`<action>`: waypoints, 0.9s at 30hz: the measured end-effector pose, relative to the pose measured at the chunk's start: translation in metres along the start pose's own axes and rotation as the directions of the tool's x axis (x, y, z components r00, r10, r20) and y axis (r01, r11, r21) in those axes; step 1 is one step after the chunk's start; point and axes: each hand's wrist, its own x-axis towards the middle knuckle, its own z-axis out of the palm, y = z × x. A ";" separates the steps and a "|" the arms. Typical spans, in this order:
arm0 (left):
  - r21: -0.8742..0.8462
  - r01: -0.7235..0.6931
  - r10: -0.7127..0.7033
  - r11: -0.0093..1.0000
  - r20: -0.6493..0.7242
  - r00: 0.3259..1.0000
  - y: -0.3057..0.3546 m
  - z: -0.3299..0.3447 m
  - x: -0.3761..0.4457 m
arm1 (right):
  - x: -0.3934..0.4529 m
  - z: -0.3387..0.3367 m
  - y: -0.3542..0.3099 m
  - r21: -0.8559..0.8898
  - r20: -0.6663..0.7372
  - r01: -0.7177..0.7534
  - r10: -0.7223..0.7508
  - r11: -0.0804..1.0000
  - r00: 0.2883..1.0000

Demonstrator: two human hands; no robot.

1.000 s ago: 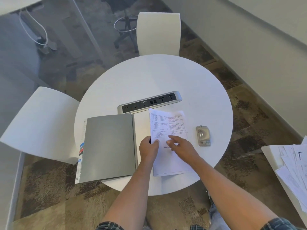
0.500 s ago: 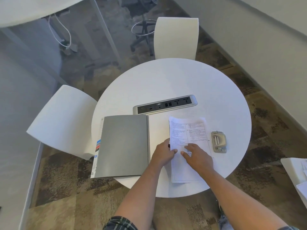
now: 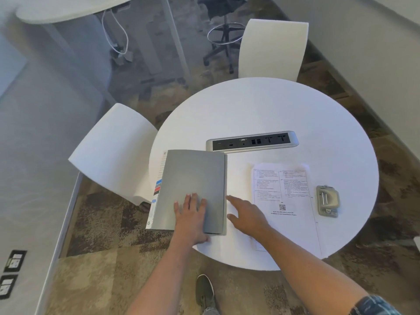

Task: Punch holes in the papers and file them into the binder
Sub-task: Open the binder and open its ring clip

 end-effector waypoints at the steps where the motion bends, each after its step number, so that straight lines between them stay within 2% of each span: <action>1: 0.006 -0.027 0.027 1.000 -0.014 1.000 -0.002 0.003 -0.002 | 0.002 0.003 -0.004 -0.004 0.018 0.000 0.000 1.000 1.000; 7: -0.053 -0.100 0.096 0.994 -0.063 0.993 -0.004 0.012 -0.015 | 0.006 0.014 -0.018 -0.021 0.015 0.003 -0.003 1.000 1.000; 13: -0.059 -0.151 0.145 0.987 -0.091 0.985 -0.005 0.001 -0.026 | 0.002 0.016 -0.016 0.158 -0.030 0.027 -0.023 0.987 0.999; 17: -0.094 -0.180 0.154 0.979 -0.229 0.961 -0.010 0.001 -0.039 | -0.002 0.011 -0.022 0.276 -0.073 -0.026 0.048 0.961 0.996; 19: -0.180 -0.212 0.143 0.961 -0.333 0.932 -0.017 0.003 -0.046 | -0.001 0.010 -0.023 0.380 -0.069 -0.089 0.124 0.921 0.990; 21: -0.353 -0.266 0.075 0.897 -0.472 0.879 -0.021 0.001 -0.055 | 0.001 0.010 -0.023 0.444 -0.048 -0.176 0.220 0.878 0.974; 23: -0.545 -0.285 -0.121 0.789 -0.592 0.797 -0.021 -0.010 -0.069 | 0.003 0.008 -0.026 0.488 -0.046 -0.235 0.294 0.841 0.955; 27: -0.733 -0.262 -0.392 0.628 -0.589 0.707 -0.025 -0.022 -0.081 | 0.011 0.000 -0.023 0.586 -0.010 -0.363 0.454 0.724 0.891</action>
